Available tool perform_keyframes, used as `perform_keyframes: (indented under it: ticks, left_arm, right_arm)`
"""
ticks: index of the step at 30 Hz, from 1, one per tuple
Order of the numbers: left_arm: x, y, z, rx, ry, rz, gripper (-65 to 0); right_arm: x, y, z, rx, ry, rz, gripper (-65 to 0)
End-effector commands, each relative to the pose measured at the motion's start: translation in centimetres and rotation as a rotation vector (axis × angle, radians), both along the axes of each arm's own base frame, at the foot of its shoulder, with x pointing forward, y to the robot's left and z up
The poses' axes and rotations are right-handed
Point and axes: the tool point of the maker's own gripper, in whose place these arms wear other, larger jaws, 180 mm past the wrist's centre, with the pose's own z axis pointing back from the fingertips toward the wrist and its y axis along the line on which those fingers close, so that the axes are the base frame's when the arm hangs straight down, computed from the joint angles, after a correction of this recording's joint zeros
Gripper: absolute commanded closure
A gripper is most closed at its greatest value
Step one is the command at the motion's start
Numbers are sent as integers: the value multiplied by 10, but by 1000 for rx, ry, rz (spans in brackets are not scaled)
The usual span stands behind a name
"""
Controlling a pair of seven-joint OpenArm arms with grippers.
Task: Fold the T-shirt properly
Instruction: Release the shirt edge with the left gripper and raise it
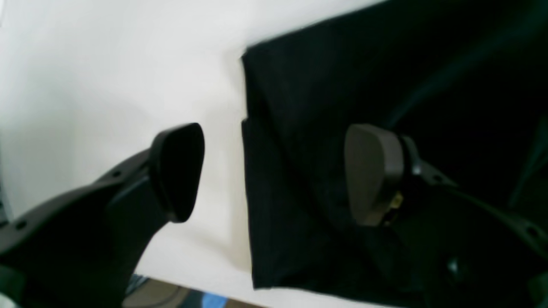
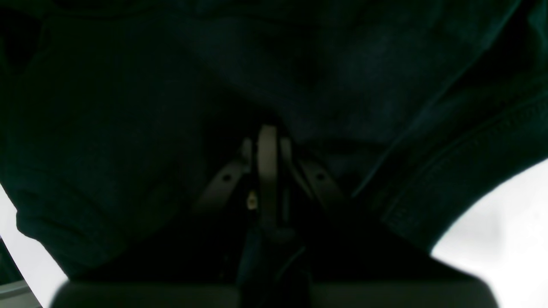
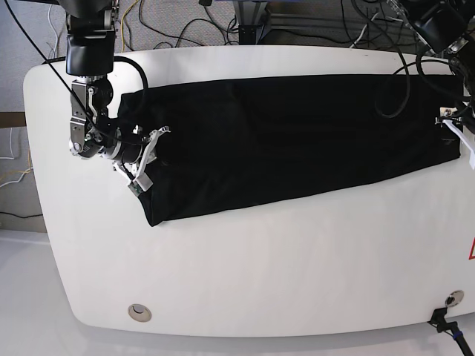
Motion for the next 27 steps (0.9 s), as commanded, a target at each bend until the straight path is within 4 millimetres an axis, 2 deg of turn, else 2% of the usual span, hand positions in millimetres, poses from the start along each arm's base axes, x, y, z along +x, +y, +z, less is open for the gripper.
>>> perform_keyframes:
  ticks: [1, 5, 8, 11, 14, 21, 27]
  left_arm:
    - [-7, 25, 12, 15, -15, 54, -487]
    - [-31, 47, -13, -54, 44, 141, -488]
    - [-38, 59, -17, -72, 61, 169, -490]
    - [-33, 58, -16, -127, 18, 161, -490]
    - [-23, 48, -17, -143, 12, 118, -490]
    - [-14, 29, -26, -167, 33, 58, -490]
    - [-27, 29, -44, -212, 75, 86, -490]
  right_arm:
    - [-33, -23, -33, -181, 162, 46, 0]
    - [-33, -23, -33, -181, 162, 46, 0]
    - [-34, -23, -34, -185, 164, 47, 0]
    - [-36, -23, -35, -182, 168, 46, 0]
    - [-35, -22, -35, -179, 168, 46, 0]
    - [-35, -22, -35, -179, 168, 46, 0]
    - [-36, -22, -36, -180, 170, 47, 0]
